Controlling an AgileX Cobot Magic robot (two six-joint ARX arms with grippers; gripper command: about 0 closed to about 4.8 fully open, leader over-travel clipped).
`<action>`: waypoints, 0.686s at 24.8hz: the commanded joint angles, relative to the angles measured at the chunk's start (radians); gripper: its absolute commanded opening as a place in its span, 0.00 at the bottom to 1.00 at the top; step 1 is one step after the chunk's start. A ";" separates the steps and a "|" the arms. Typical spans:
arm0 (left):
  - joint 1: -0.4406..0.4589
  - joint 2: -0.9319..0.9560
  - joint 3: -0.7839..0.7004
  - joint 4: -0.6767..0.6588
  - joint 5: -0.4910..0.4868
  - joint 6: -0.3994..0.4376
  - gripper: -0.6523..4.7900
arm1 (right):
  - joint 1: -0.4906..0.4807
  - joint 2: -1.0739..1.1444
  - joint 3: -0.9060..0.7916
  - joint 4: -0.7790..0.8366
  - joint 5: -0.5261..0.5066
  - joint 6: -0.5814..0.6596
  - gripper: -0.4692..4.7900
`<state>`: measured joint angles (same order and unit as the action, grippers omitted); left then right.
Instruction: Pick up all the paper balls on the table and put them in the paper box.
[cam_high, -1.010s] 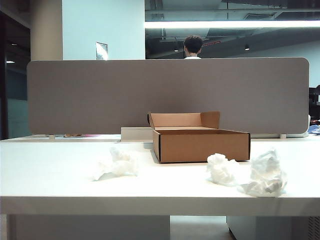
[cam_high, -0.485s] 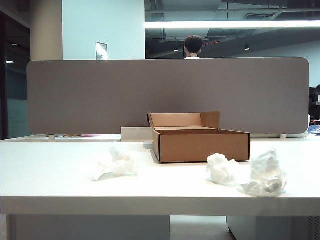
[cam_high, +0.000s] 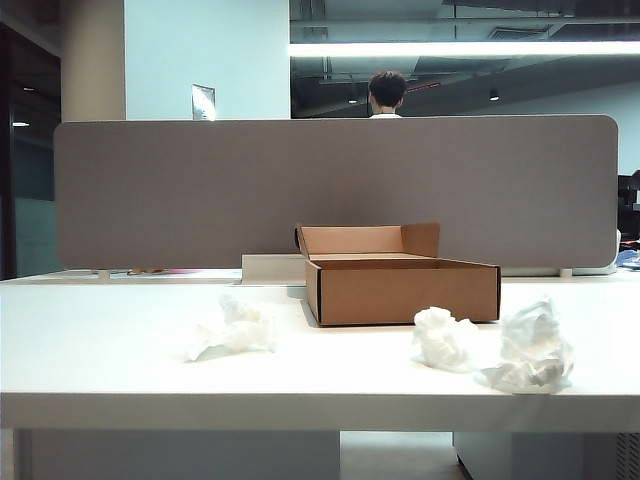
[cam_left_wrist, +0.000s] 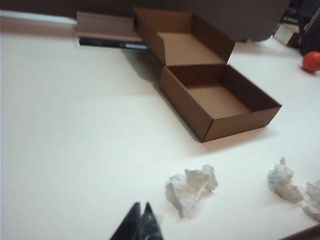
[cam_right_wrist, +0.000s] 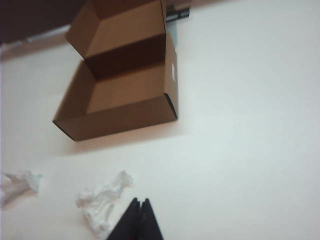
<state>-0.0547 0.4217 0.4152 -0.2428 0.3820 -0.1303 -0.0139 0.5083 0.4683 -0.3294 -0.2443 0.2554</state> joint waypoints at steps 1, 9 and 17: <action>-0.001 0.135 0.058 0.016 0.008 0.055 0.11 | 0.002 0.136 0.068 -0.033 -0.014 -0.066 0.08; -0.037 0.524 0.140 0.237 0.091 0.056 0.11 | 0.082 0.475 0.143 -0.011 -0.097 -0.189 0.08; -0.190 0.738 0.140 0.428 0.081 0.139 0.28 | 0.124 0.586 0.143 0.019 -0.099 -0.208 0.08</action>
<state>-0.2237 1.1347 0.5518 0.1341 0.4618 -0.0376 0.1074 1.0889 0.6064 -0.3347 -0.3412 0.0525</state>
